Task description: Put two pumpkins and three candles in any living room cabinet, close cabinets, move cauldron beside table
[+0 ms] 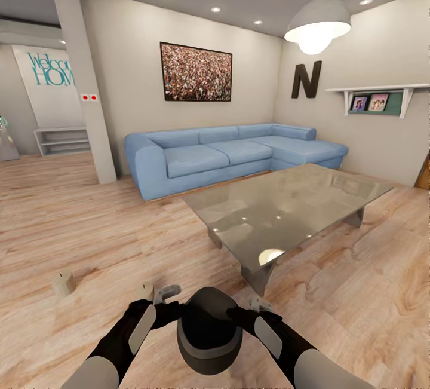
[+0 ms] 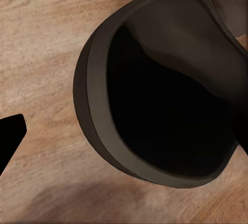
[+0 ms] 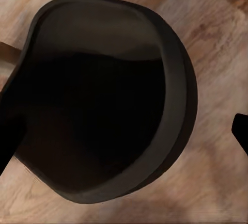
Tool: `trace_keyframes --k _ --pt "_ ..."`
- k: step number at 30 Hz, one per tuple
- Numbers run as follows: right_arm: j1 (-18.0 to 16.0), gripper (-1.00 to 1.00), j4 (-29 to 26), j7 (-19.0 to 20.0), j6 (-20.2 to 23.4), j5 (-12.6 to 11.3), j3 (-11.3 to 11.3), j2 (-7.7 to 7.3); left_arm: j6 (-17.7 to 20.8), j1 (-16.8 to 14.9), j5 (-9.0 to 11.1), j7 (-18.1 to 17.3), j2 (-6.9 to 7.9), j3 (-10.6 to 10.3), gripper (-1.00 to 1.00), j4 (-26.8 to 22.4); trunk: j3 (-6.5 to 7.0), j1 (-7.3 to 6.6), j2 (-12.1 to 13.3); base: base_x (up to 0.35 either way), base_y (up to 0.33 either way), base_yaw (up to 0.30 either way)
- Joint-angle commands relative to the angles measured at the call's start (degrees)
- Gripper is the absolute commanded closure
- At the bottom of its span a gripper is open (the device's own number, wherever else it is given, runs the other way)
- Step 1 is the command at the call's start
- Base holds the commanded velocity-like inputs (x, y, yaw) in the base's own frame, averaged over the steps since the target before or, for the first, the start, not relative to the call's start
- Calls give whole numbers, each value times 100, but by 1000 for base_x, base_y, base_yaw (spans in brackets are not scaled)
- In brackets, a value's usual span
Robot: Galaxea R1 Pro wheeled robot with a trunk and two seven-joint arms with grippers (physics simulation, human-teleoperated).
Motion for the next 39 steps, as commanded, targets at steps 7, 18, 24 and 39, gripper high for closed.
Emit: trace_keyframes --k 7,18,24,39 --pt "-3 -100 -13 -47 15 -60 44 -7 26 -1 62 48 4 -20 -100 -10 150 -21 7 -164 49 0" --pt "-3 -100 -13 -5 22 -61 47 -7 26 -1 495 55 27 -37 -100 -17 373 -144 210 -51 20 0" --pt "-3 -100 -13 18 23 -61 42 -8 26 -1 500 55 30 -37 -100 -16 502 -275 451 -283 142 -119" --pt "-3 -100 -13 67 17 -61 41 -14 29 -1 500 47 30 -37 -100 -17 867 -605 1053 -312 160 -221"
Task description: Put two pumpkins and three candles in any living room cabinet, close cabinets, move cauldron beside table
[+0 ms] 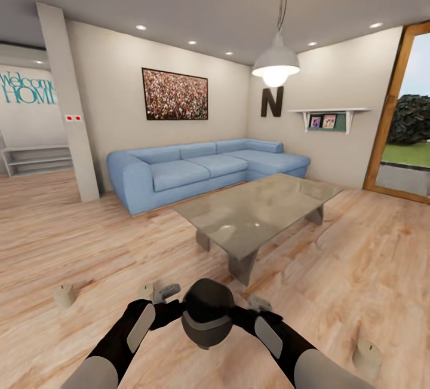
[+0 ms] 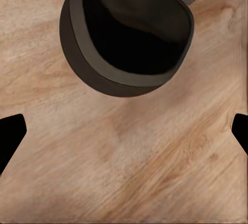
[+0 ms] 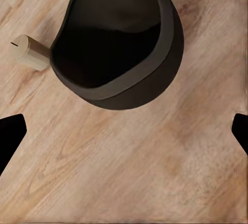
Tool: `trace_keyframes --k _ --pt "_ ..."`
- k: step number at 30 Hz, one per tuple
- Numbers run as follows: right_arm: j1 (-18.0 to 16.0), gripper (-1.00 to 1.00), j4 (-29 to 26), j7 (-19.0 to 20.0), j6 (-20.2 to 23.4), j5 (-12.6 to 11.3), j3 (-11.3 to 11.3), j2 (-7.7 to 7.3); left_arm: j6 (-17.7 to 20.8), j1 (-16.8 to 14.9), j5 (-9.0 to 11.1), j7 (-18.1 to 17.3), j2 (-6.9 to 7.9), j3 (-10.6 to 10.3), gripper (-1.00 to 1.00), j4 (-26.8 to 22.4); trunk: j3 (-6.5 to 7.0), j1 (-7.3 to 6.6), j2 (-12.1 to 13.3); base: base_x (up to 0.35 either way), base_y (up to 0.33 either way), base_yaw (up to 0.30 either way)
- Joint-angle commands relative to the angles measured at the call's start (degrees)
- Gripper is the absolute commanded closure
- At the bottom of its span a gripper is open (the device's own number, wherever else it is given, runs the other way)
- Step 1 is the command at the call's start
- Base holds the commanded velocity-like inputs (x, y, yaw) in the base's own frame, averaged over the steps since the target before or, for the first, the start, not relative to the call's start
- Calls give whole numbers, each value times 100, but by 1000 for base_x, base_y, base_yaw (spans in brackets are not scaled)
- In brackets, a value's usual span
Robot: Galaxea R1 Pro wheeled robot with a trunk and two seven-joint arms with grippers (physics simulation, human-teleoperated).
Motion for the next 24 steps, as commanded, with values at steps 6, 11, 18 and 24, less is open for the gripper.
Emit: trace_keyframes --k 6,11,18,24 --pt "-6 -100 -10 -49 12 -56 48 -6 23 0 60 56 -1 -18 -100 -14 141 -137 239 -313 160 -226" --pt "-5 -100 -10 25 12 -150 -278 -28 24 0 60 56 -7 -18 -100 -14 263 -247 440 -313 160 -226" --pt "-5 -100 -10 270 20 -189 -387 -129 25 0 60 56 -11 -27 -100 -14 433 -400 720 -313 160 -226" --pt "-4 -100 -10 348 21 -196 -399 -235 25 0 60 56 -23 -27 -100 -14 580 -532 961 -313 160 -226"
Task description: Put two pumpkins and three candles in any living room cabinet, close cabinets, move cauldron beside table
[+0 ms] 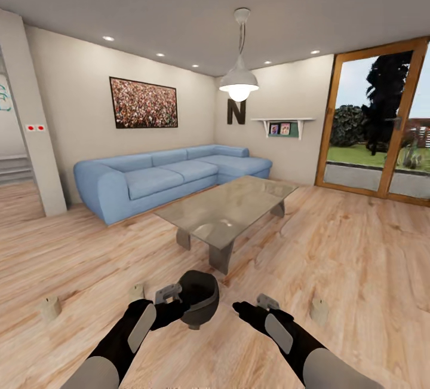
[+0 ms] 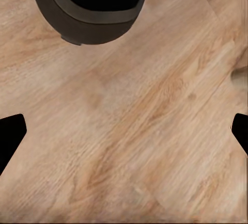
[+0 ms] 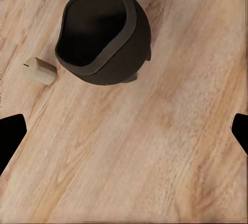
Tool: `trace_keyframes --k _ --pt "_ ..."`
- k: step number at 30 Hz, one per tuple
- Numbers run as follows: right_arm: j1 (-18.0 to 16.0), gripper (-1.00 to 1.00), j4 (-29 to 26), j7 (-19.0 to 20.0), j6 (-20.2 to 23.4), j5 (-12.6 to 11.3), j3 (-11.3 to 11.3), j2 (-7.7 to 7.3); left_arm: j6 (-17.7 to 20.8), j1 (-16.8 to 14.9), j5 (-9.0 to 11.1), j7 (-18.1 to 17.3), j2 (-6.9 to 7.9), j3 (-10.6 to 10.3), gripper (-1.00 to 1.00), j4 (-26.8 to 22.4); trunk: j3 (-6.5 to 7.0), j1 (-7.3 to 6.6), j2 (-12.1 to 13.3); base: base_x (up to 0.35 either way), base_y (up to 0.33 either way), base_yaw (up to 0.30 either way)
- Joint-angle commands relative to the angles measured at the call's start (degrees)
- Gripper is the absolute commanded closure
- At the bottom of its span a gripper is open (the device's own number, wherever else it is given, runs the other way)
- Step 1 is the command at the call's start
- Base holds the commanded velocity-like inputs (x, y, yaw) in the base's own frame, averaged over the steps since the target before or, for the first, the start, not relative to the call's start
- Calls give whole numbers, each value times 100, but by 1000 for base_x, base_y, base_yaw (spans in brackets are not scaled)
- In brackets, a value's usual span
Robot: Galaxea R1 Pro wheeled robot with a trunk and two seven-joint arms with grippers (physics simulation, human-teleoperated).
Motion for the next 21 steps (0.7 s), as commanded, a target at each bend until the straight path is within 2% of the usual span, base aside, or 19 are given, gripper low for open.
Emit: trace_keyframes --k 1,5,15,18,21 --pt "-6 -100 -3 20 12 -26 28 -12 19 0 60 56 3 -18 -100 -12 19 -27 38 -313 160 -226" --pt "-5 -100 -3 77 12 -29 14 -58 19 0 60 56 4 -19 -100 -12 116 -115 199 -313 160 -226" --pt "-5 -100 -3 91 12 -30 -199 -146 19 0 60 58 -35 -35 -100 -12 360 -334 600 -313 160 -226" --pt "-5 -100 -3 94 9 -25 -405 -207 20 0 60 60 -52 -43 -100 -12 433 -400 720 -312 160 -228" --pt "-5 -100 -3 100 -2 -28 -503 -332 66 0 57 61 -62 -50 -100 -12 507 -466 840 -312 160 -230"
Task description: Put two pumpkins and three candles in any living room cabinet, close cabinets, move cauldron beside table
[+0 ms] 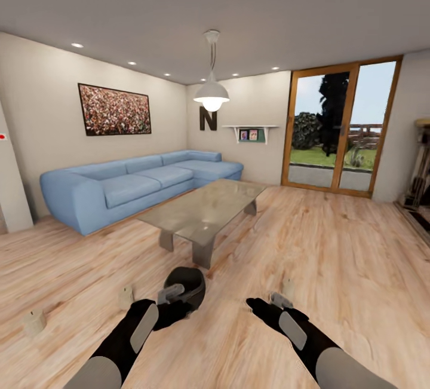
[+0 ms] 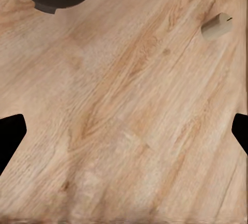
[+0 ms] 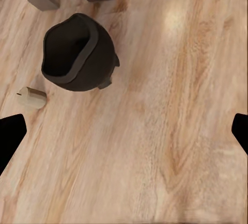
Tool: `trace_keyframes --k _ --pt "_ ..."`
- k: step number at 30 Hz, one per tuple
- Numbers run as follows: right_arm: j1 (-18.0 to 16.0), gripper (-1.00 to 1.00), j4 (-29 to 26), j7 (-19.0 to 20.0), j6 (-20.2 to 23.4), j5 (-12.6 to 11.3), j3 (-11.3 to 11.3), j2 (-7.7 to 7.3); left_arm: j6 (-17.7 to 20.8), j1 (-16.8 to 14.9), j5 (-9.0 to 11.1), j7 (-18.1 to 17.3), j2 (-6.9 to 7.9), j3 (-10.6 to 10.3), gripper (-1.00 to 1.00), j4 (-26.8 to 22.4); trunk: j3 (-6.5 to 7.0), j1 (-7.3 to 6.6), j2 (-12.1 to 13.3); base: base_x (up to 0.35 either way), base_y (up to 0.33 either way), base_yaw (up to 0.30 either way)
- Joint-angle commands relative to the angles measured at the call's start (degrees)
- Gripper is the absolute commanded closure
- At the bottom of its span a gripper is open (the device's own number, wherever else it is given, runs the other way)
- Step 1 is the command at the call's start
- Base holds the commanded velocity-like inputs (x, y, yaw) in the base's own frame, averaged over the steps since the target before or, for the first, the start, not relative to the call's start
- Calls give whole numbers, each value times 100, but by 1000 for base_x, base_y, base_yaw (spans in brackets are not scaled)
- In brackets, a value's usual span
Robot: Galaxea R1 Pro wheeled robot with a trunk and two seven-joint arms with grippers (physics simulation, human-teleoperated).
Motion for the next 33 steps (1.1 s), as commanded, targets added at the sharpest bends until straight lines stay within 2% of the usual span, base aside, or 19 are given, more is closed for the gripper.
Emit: trace_keyframes --k 1,3,7,10,13,16,18,25,33 --pt "-4 -100 4 21 3 -23 -1 -40 31 -1 59 58 1 -20 -100 -12 18 -27 38 -312 160 -233" --pt "-1 -100 17 102 -6 -47 -94 -107 41 -1 57 59 -4 -23 -100 -12 67 -71 118 -313 160 -236" --pt "20 -100 57 433 19 -180 -453 -325 73 -4 52 60 -10 -35 -100 -12 165 -158 279 -313 160 -237" --pt "64 -100 60 519 24 -299 -550 -433 89 -8 32 66 -57 -46 -100 -12 238 -224 399 -312 160 -236" --pt "221 -100 70 547 15 -508 -572 -463 93 -9 10 86 -105 -223 -100 -12 311 -290 519 -313 159 -237" --pt "364 -100 60 551 14 -572 -573 -467 94 -9 9 109 -118 -542 -100 -12 384 -356 640 -313 148 -239" --pt "400 -100 75 551 15 -592 -572 -471 95 -9 5 119 -126 -643 -100 -12 433 -400 720 -313 121 -239" --pt "434 -100 440 598 -70 -598 -587 -484 95 -9 2 122 -139 -721 -100 -12 603 -554 1001 -305 60 -240" --pt "435 -100 702 844 -103 -589 -590 -554 95 -9 9 83 -133 -732 -100 -57 653 -554 1001 -234 3 -240"
